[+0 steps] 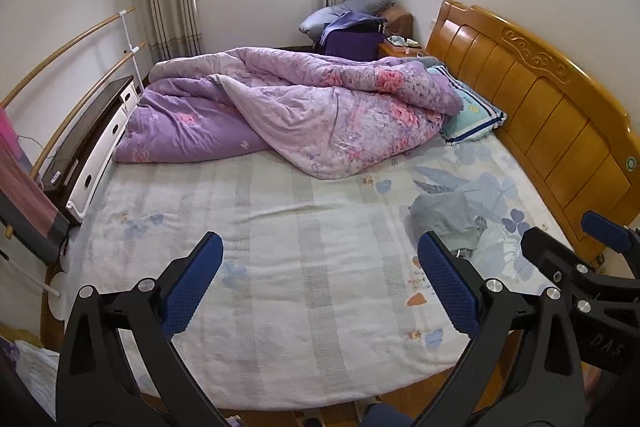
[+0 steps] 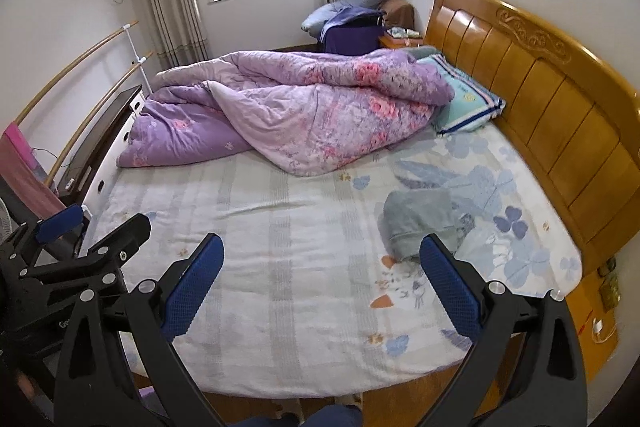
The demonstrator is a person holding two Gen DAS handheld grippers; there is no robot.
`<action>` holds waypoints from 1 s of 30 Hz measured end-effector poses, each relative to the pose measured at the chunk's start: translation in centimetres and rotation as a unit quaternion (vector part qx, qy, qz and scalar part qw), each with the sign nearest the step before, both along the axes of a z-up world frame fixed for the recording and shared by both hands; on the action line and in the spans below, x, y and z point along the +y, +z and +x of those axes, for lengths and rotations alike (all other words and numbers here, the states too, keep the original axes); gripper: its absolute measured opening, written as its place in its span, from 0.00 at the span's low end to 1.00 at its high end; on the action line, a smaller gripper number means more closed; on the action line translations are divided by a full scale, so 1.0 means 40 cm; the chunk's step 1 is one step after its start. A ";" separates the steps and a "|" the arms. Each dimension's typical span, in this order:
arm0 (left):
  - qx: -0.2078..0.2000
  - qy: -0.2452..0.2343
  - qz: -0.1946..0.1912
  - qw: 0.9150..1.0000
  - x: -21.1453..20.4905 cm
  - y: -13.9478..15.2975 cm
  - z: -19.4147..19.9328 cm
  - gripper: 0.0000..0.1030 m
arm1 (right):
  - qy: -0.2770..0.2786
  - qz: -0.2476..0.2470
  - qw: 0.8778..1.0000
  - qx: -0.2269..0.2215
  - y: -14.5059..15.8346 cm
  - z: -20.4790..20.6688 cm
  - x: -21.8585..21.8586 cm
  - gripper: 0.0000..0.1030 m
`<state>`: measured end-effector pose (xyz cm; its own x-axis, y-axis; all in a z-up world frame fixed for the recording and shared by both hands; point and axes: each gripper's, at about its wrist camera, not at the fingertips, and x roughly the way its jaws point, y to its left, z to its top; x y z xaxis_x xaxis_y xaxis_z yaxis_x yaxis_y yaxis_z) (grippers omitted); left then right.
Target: Fold large clothes
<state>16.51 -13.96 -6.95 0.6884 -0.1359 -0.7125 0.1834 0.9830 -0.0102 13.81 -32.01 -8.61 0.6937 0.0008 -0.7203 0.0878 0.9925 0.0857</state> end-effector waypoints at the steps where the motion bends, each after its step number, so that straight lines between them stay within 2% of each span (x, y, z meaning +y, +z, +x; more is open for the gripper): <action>1: -0.001 0.001 0.002 1.000 0.001 0.005 -0.001 0.95 | 0.001 -0.002 1.000 -0.001 0.006 0.000 0.002 0.92; 30: -0.029 0.001 0.011 1.000 0.057 0.052 -0.013 0.95 | 0.003 0.000 1.000 -0.007 0.044 0.003 0.042 0.92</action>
<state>15.98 -11.70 -4.86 0.7293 -0.1185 -0.6739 0.1808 0.9833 0.0228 13.93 -30.33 -6.85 0.7034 0.0050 -0.7108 0.0799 0.9931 0.0861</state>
